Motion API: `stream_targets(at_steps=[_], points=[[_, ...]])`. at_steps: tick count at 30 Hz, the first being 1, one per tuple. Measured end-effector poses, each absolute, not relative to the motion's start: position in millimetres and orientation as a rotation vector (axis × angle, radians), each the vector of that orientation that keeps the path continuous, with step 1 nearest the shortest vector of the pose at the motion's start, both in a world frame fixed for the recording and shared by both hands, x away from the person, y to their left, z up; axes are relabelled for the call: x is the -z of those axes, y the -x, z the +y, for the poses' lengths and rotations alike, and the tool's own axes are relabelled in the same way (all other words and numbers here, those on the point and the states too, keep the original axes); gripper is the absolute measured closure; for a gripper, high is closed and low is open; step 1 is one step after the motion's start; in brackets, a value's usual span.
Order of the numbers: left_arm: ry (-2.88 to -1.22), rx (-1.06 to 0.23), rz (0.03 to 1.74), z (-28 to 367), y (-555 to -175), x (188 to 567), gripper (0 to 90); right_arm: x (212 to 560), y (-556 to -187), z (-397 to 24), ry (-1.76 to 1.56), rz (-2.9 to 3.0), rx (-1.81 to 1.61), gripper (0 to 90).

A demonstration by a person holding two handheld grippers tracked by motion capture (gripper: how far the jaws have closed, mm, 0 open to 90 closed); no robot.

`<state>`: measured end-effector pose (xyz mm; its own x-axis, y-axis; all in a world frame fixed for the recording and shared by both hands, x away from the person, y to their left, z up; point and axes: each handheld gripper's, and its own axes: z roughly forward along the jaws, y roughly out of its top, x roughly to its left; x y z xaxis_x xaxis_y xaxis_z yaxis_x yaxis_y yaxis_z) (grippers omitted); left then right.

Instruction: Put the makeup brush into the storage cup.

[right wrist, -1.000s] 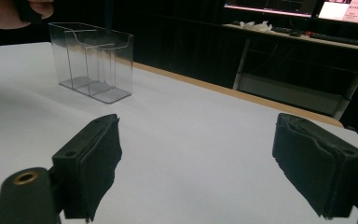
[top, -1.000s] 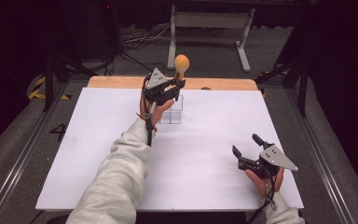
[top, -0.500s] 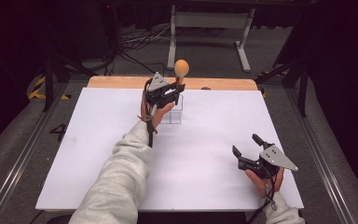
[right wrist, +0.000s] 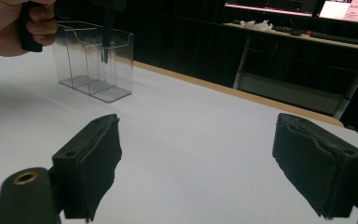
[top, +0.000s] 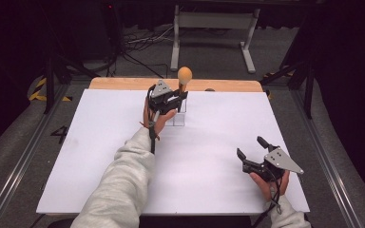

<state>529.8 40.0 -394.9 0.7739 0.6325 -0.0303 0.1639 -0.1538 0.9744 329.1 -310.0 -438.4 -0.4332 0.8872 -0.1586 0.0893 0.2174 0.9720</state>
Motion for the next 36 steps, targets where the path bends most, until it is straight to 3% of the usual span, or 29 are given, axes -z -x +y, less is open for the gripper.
stream_targets(at_steps=[36], points=[[-1.728, -0.447, 0.637, 43, -522, 406, 72.9, 439, -330, -309, -0.924, 1.724, -1.280, 16.0]])
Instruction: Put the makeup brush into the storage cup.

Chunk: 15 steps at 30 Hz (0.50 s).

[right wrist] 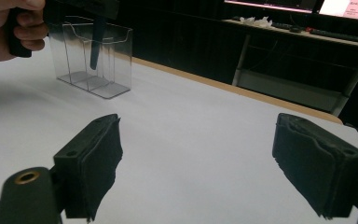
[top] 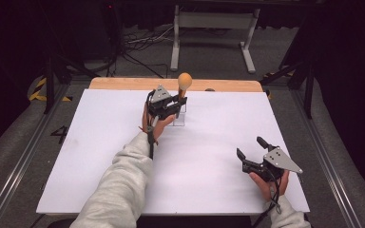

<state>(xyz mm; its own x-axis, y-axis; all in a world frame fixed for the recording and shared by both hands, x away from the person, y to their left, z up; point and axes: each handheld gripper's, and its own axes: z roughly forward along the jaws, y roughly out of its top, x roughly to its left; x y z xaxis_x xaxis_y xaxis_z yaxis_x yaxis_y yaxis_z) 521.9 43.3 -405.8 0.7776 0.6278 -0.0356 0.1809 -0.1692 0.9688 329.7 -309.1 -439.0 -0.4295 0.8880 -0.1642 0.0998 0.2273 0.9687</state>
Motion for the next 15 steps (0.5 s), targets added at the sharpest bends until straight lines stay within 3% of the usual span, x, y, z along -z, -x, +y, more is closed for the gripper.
stream_targets(at_steps=[10, 15], points=[[-1.736, -0.452, 0.632, 42.2, -521.7, 405.2, 72.1, 439.4, -330.3, -308.9, -0.924, 1.731, -1.278, 15.9], [-1.758, -0.471, 0.626, 41.1, -519.7, 402.9, 51.6, 439.5, -330.6, -308.7, -0.923, 1.740, -1.273, 15.7]])
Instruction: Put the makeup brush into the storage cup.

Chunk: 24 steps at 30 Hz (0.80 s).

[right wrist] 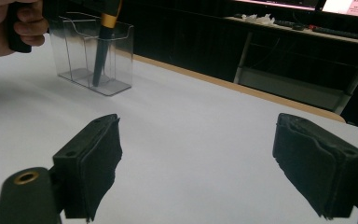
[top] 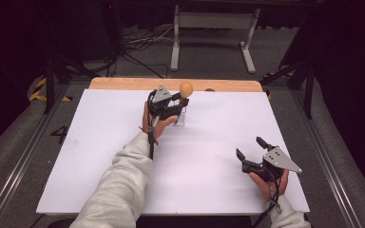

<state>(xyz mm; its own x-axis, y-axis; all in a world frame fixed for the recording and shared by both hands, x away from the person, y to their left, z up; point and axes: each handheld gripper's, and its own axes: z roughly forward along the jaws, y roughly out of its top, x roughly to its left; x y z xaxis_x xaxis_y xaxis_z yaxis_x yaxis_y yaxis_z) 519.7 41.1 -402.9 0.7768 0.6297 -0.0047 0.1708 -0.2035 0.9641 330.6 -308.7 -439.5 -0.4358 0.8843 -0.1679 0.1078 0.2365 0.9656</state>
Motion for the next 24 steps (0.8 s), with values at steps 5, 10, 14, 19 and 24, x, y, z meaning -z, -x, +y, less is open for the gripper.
stream_targets(at_steps=[5, 10, 14, 19, 24], points=[[-1.757, -0.487, 0.633, 44, -518, 400, 34.3, 440, -331, -308, -0.922, 1.741, -1.273, 15.7], [-1.747, -0.518, 0.643, 47, -516, 396, 21.7, 440, -331, -308, -0.924, 1.742, -1.271, 15.7], [-1.750, -0.521, 0.630, 49, -513, 392, 18.2, 440, -330, -308, -0.926, 1.741, -1.274, 15.7], [-1.771, -0.557, 0.613, 48, -509, 386, 12.1, 440, -330, -309, -0.925, 1.740, -1.275, 15.7], [-1.774, -0.567, 0.585, 48, -504, 380, 7.7, 440, -330, -309, -0.924, 1.742, -1.273, 15.6]])
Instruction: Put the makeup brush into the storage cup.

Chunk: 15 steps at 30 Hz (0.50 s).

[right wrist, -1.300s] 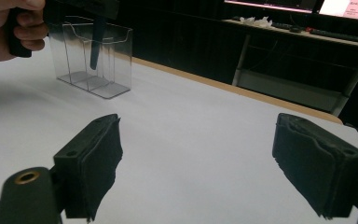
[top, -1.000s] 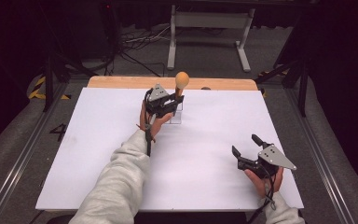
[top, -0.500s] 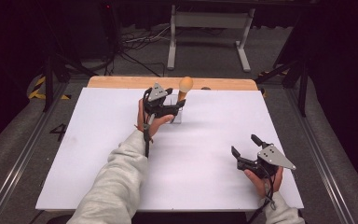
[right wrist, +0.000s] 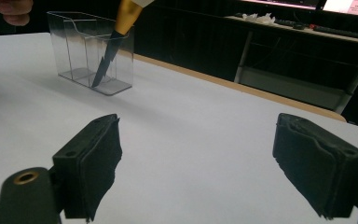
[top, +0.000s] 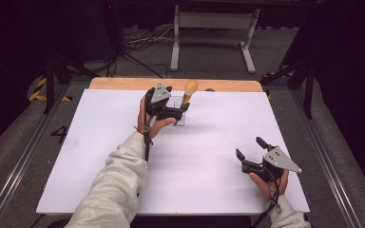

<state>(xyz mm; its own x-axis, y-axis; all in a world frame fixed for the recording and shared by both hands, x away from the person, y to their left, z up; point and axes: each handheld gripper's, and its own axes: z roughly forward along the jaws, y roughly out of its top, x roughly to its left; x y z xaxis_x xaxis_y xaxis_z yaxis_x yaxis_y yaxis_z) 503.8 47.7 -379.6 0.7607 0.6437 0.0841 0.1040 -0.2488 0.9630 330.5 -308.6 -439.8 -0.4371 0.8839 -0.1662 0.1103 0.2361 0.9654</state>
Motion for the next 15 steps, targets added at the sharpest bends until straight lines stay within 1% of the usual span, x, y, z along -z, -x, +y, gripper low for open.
stream_targets(at_steps=[5, 9, 15], points=[[-1.806, -0.586, 0.533, 45, -497, 375, 3.3, 440, -330, -308, -0.922, 1.742, -1.272, 15.6], [-1.816, -0.609, 0.512, 44, -490, 373, 2.7, 440, -330, -308, -0.919, 1.744, -1.270, 15.6], [-1.812, -0.603, 0.495, 48, -484, 369, 2.7, 440, -330, -308, -0.920, 1.745, -1.269, 15.6]])
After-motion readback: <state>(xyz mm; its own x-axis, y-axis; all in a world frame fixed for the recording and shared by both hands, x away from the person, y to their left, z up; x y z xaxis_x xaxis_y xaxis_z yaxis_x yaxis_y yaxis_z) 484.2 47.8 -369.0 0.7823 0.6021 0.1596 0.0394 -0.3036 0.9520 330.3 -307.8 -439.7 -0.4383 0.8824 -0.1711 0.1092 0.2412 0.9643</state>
